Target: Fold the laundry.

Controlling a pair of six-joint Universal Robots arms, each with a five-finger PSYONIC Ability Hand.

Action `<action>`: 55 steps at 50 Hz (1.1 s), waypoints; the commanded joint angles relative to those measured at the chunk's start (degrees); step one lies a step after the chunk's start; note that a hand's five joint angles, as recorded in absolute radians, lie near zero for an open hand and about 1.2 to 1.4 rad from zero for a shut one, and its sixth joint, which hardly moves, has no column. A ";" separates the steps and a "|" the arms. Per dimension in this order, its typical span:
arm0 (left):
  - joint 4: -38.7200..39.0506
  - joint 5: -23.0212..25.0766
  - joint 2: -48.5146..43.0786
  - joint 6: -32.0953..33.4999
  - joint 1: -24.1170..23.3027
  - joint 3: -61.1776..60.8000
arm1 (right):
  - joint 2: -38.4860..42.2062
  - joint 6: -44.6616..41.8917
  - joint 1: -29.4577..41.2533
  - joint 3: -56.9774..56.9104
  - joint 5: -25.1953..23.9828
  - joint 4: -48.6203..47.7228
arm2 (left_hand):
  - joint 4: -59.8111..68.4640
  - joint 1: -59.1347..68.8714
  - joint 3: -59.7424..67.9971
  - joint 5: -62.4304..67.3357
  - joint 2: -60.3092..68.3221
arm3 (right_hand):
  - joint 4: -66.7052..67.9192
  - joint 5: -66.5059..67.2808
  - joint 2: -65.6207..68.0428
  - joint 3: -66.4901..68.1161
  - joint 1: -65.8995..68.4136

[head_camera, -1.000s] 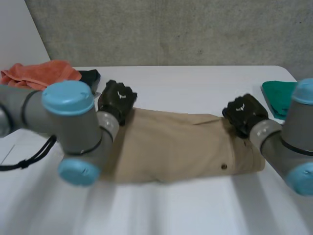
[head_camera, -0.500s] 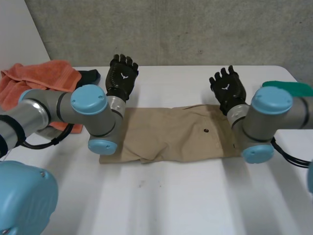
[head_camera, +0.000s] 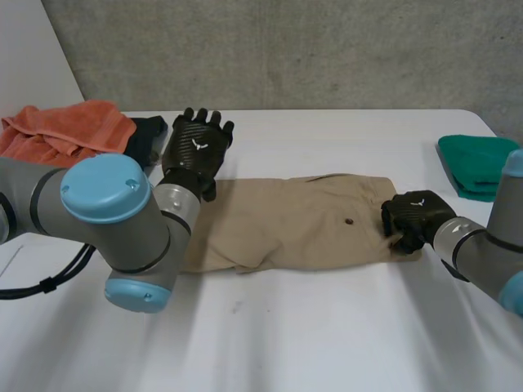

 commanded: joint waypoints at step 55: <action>-5.87 -0.06 16.74 -13.63 -0.38 -4.67 | -12.63 24.34 17.53 -4.66 -8.69 -4.91 | -1.61 -1.03 -2.27 -2.65 -1.83 | -52.13 -51.35 -52.81 -52.13 -49.20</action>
